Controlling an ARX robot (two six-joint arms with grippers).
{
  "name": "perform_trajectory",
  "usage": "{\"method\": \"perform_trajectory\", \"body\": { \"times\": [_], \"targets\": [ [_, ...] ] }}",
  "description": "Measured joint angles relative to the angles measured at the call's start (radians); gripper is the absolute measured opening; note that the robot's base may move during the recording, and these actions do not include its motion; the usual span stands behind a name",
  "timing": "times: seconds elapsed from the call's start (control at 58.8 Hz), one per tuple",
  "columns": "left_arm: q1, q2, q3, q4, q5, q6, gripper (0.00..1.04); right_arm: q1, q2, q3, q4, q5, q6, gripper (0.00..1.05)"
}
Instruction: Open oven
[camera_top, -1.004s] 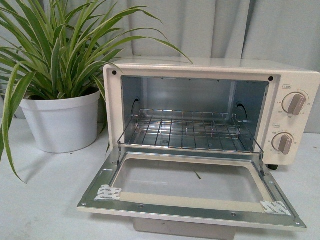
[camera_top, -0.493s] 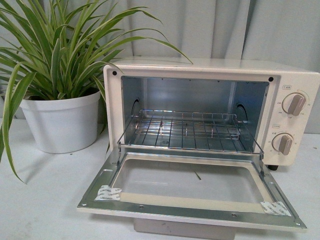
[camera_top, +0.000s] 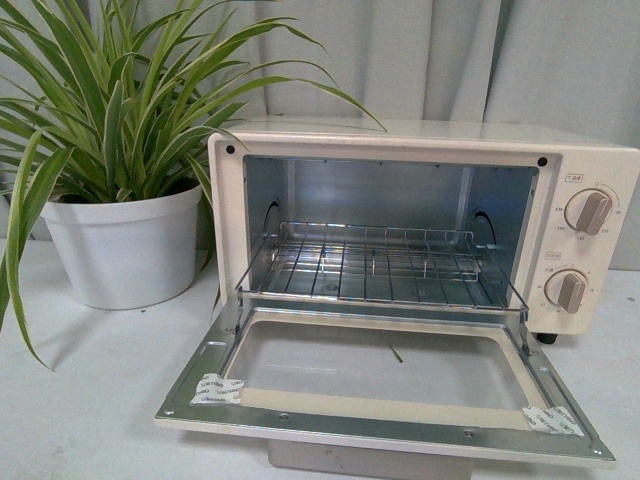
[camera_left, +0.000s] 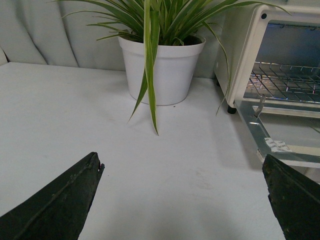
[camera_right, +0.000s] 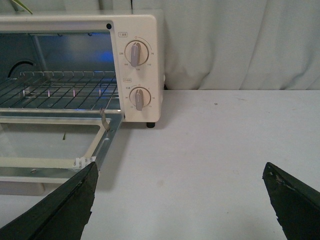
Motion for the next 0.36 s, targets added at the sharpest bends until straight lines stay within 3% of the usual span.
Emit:
{"method": "perform_trajectory", "body": {
  "times": [0.357],
  "targets": [
    [0.000, 0.000, 0.000, 0.000, 0.000, 0.000, 0.98, 0.000, 0.000, 0.000, 0.000, 0.000, 0.000, 0.95]
  ]
}}
